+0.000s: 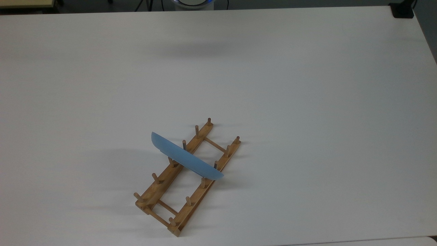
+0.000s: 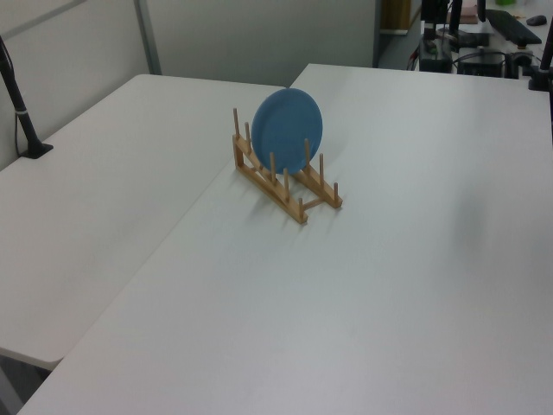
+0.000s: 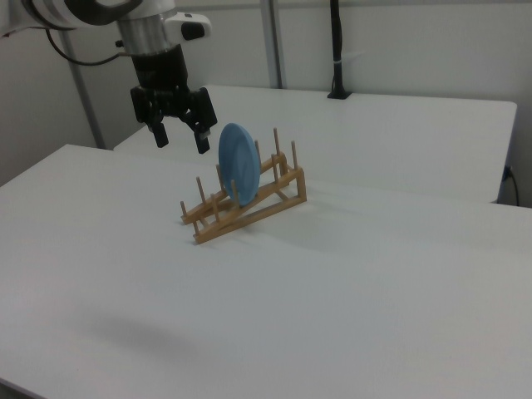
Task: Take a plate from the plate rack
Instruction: 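Move the gripper down toward the blue plate's rim in the rack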
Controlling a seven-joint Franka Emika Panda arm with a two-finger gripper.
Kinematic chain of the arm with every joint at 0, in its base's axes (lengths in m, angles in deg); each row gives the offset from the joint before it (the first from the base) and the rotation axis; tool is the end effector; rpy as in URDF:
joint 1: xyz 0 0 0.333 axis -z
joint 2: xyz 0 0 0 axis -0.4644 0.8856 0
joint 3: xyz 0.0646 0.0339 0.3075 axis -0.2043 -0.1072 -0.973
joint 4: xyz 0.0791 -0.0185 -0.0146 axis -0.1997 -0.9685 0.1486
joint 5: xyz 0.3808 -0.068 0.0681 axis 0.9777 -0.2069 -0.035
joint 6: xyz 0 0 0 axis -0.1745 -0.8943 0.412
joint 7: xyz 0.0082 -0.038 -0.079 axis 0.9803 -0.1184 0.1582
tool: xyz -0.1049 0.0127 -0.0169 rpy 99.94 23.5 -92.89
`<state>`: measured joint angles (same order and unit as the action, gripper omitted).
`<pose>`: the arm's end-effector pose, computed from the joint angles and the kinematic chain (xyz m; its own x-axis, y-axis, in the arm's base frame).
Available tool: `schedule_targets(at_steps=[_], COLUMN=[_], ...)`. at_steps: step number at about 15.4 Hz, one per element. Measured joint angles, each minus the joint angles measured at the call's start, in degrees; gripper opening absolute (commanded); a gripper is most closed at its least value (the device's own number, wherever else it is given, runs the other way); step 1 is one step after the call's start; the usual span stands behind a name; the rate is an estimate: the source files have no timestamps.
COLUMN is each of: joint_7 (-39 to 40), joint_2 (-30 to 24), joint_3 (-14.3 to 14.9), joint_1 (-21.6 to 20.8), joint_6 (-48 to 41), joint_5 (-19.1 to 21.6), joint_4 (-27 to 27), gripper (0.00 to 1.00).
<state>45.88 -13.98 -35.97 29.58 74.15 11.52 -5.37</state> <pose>0.5411 -0.0657 0.6490 0.9994 -0.0340 -0.0077 -0.0334 -0.9968 0.0732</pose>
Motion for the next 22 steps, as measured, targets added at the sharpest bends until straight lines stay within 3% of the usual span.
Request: schedule_targets(at_steps=[22], joint_7=[2.8], joint_2=[0.6], joint_3=[-0.3], joint_1=[0.0], joint_6=[1.3], joint_5=[0.0], joint_4=[-0.2], gripper=[1.0])
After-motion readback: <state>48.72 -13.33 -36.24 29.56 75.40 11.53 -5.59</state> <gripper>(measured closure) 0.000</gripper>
